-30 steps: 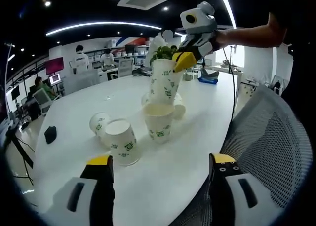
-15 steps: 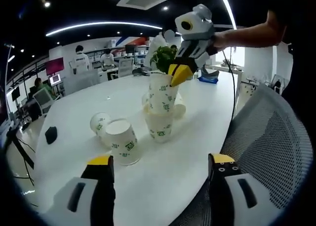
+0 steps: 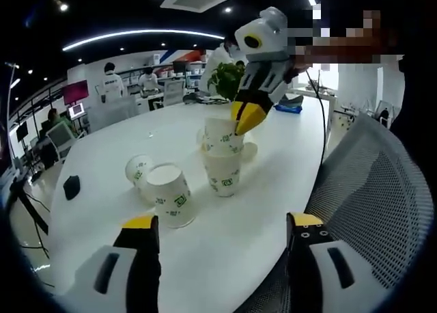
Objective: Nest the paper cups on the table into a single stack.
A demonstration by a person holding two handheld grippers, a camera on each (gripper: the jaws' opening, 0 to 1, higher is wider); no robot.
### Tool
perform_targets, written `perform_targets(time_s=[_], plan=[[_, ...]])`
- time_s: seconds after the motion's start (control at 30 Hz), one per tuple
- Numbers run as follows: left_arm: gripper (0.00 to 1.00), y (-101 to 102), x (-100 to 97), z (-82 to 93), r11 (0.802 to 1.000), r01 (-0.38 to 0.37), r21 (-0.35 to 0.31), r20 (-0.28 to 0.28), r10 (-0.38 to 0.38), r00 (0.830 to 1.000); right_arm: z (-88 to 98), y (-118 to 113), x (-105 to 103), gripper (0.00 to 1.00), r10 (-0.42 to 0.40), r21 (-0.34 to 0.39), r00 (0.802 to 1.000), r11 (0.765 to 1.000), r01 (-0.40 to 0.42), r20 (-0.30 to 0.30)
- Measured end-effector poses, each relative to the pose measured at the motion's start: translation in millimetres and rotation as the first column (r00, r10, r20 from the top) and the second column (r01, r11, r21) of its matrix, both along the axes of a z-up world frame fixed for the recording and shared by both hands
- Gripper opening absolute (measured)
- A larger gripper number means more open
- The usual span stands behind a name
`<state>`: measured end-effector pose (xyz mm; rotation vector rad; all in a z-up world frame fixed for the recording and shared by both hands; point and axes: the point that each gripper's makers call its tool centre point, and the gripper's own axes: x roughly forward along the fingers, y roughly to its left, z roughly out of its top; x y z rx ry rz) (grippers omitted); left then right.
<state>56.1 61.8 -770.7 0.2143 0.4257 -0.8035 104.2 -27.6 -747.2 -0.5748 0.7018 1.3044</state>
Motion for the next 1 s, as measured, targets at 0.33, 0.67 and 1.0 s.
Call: perform_targets(time_s=[0.33, 0.67, 1.0], plan=[[0.73, 0, -0.1, -1.5, 1.000, 0.004, 0.009, -0.002, -0.004, 1.000, -11.1, 7, -7, 0.00, 0.008, -0.018, 0.999, 1.000, -0.009, -0.036], [0.72, 2, 0.9, -1.9, 1.000, -0.003, 0.017, 0.000, 0.003, 1.000, -21.4, 13, -8, 0.00, -0.001, -0.019, 0.997, 1.000, 0.000, -0.072], [0.71, 4, 1.4, -2.2, 1.000, -0.009, 0.023, 0.000, 0.009, 1.000, -28.2, 15, -11, 0.00, -0.011, -0.010, 0.994, 1.000, 0.010, -0.111]])
